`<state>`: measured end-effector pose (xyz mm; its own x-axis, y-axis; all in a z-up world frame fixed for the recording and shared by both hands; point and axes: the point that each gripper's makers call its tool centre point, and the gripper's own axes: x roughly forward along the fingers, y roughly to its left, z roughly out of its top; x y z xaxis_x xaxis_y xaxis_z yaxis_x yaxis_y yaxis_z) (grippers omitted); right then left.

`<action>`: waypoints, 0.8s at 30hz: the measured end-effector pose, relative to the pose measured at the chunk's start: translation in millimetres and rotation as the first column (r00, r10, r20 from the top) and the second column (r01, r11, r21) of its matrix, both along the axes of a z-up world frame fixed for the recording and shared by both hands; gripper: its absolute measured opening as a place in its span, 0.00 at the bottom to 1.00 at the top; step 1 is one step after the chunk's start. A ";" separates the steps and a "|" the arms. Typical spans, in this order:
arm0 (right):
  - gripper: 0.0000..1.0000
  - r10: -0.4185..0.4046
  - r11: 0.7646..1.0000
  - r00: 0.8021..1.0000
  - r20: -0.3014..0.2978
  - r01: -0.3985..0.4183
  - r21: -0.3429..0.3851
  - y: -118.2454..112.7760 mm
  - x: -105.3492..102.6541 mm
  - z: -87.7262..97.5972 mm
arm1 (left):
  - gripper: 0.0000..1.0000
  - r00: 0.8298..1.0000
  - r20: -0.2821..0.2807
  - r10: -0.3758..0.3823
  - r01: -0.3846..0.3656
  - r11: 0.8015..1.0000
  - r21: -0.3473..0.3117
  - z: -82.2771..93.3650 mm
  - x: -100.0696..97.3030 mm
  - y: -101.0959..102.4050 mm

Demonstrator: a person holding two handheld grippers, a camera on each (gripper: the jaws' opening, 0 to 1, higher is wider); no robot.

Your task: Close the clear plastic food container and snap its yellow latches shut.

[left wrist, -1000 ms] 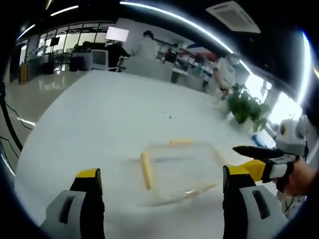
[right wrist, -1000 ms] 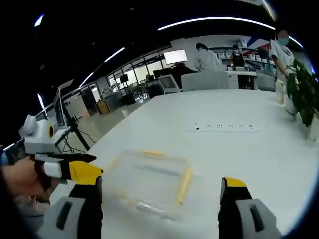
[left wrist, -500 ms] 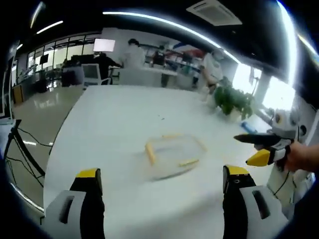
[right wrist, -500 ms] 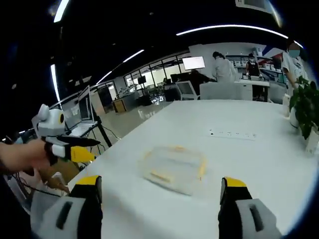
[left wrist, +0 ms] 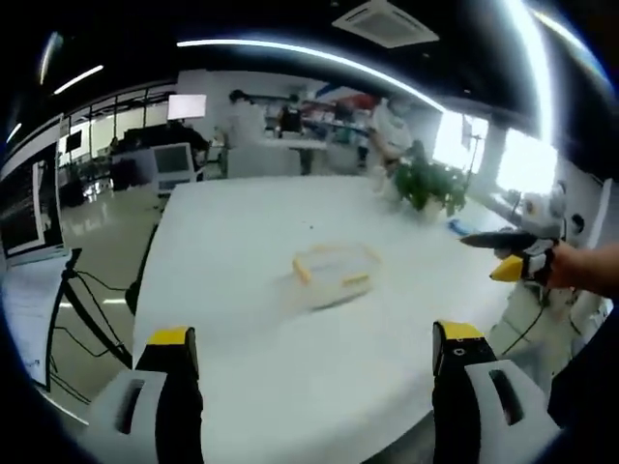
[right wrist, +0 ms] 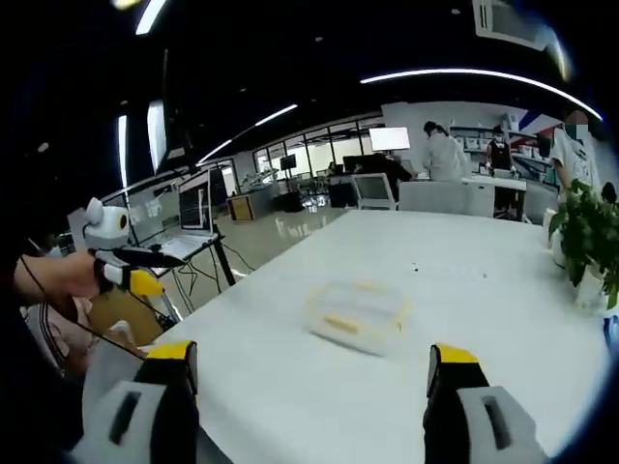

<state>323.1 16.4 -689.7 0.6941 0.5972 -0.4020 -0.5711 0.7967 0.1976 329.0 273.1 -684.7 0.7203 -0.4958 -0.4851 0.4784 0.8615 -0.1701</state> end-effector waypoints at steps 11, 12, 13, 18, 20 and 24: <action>1.00 -0.045 0.999 0.999 -0.009 0.045 -0.019 -25.6 -47.4 0.0 | 0.99 0.998 0.034 -0.044 0.043 0.998 0.041 -8.1 -56.8 19.9; 1.00 -0.051 0.999 0.999 -0.011 0.051 -0.016 -28.5 -51.2 -1.5 | 0.99 0.999 0.029 -0.044 0.043 0.998 0.039 -9.0 -60.0 21.2; 1.00 -0.059 0.998 0.998 -0.018 0.058 -0.018 -30.1 -53.6 -3.3 | 0.99 0.999 0.023 -0.043 0.042 0.999 0.032 -10.1 -64.6 22.6; 1.00 -0.073 0.997 0.996 -0.044 0.072 -0.023 -36.2 -72.9 -4.9 | 0.99 0.999 0.011 -0.050 0.050 0.998 0.039 -17.2 -79.6 23.6; 1.00 -0.071 0.997 0.996 -0.051 0.070 -0.024 -38.5 -77.4 -6.5 | 0.99 0.999 0.002 -0.052 0.052 0.998 0.035 -19.4 -83.9 23.5; 1.00 -0.074 0.997 0.995 -0.064 0.072 -0.035 -42.3 -78.9 -11.8 | 0.99 0.999 -0.005 -0.043 0.043 0.999 0.031 -19.8 -86.5 24.7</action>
